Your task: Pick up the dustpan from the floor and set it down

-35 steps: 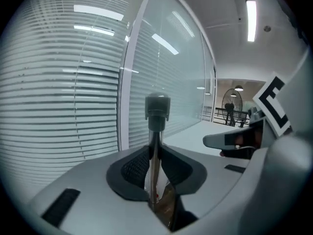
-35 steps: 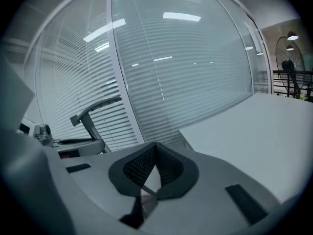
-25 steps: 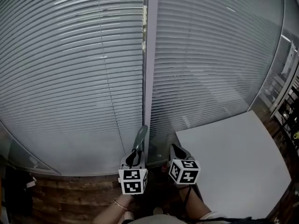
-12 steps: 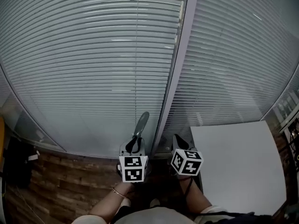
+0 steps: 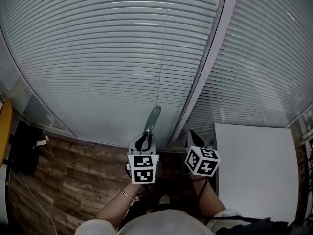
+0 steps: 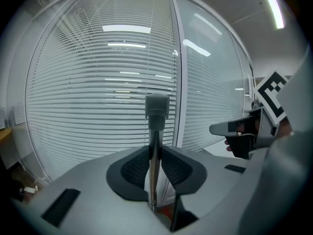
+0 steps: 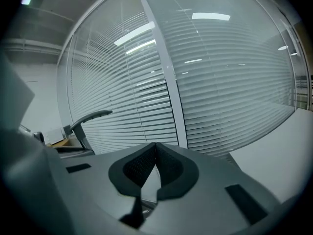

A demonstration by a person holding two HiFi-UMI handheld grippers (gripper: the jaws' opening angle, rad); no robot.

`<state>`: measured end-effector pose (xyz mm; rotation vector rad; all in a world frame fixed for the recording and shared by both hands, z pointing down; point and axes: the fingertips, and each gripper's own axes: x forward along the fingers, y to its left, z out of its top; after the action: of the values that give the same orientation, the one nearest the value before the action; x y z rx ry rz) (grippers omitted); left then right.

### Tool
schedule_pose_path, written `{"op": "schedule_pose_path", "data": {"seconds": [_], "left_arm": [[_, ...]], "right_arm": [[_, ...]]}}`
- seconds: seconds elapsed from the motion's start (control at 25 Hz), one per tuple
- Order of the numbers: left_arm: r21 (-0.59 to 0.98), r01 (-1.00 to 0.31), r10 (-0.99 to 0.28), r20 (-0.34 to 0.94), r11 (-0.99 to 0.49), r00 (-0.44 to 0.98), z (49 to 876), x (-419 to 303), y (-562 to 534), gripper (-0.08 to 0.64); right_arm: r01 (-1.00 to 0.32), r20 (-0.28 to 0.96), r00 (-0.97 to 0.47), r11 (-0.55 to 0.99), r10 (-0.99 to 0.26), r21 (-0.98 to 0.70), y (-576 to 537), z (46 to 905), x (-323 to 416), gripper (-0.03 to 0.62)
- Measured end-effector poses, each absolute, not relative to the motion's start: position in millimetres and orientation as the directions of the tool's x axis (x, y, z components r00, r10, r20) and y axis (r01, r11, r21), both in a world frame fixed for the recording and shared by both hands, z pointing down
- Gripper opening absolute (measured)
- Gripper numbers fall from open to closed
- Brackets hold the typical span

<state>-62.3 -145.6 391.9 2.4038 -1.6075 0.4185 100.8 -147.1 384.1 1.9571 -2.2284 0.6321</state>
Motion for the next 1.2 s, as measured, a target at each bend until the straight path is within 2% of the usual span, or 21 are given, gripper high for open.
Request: {"op": "schedule_pose_path", "data": {"seconds": [0.44, 0.8, 1.2], "left_arm": [[0.035, -0.924, -0.839, 0.406, -0.381, 0.362, 426, -67, -159, 0.086], [0.043, -0.929, -0.810, 0.476, -0.367, 0.342, 497, -69, -173, 0.086], [0.029, -0.938, -0.791, 0.530, -0.344, 0.306, 566, -77, -182, 0.086]], "right_arm": [[-0.973, 0.442, -0.185, 0.102, -0.878, -0.205, -159, 428, 91, 0.032], [-0.976, 0.537, -0.174, 0.070, -0.825, -0.208, -152, 495, 97, 0.032], [-0.970, 0.575, -0.165, 0.028, -0.801, -0.240, -156, 557, 94, 0.032]]}}
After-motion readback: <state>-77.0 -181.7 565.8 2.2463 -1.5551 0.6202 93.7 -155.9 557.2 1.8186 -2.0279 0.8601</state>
